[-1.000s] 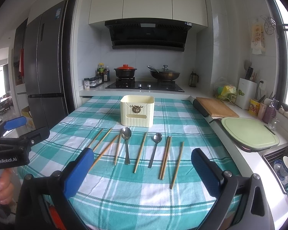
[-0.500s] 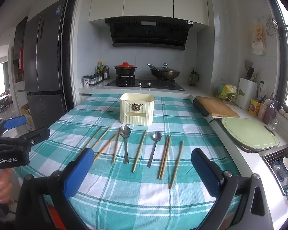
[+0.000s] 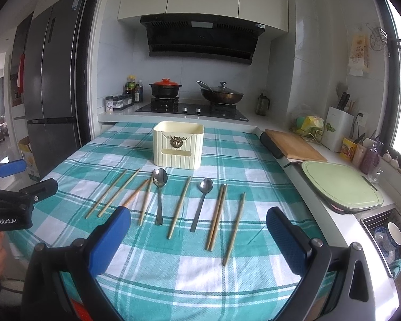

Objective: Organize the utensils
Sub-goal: 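Move both tools down toward the wooden chopsticks on the cloth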

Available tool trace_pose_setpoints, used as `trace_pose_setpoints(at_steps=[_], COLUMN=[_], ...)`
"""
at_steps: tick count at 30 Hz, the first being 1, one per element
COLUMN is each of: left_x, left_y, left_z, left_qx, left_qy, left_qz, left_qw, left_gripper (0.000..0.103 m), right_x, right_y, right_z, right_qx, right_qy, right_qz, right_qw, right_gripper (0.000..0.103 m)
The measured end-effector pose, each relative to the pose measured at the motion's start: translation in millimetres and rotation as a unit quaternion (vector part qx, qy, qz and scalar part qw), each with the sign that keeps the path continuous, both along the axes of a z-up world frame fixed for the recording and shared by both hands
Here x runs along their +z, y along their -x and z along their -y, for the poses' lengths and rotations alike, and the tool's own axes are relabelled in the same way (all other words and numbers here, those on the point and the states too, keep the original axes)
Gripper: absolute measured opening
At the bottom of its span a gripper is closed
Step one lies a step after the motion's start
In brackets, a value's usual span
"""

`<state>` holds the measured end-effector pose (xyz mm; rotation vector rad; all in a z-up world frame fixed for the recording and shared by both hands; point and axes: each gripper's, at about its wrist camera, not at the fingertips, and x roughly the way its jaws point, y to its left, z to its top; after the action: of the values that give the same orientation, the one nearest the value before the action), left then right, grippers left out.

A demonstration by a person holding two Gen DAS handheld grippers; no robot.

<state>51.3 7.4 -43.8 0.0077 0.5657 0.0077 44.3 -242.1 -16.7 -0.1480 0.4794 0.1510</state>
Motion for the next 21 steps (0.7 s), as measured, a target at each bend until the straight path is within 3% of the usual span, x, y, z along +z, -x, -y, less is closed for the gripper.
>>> trace_pose_setpoints(at_steps=[7, 14, 17, 21], left_x=[-14.6, -25.0, -29.8, -38.0], left_y=[-20.1, -38.3, -45.7, -56.9], left_z=[-12.3, -23.9, -23.7, -24.8], left_qx=[0.015, 0.052, 0.046, 0.026], left_qy=[0.018, -0.001, -0.003, 0.024], left_qz=[-0.016, -0.011, -0.027, -0.060], left_qw=[0.9996, 0.9986, 0.9986, 0.9975], left_gripper=[0.102, 0.102, 0.102, 0.102], right_x=[-7.8, -14.9, -22.2, -33.2], right_y=[-16.8, -30.6, -38.5, -49.4], right_z=[18.7, 41.7, 47.8, 54.9], right_qx=[-0.030, -0.054, -0.055, -0.050], right_qy=[0.027, 0.030, 0.019, -0.007], right_qz=[0.009, 0.022, 0.009, -0.020], right_qw=[0.999, 0.998, 0.998, 0.999], right_gripper=[0.103, 0.103, 0.103, 0.103])
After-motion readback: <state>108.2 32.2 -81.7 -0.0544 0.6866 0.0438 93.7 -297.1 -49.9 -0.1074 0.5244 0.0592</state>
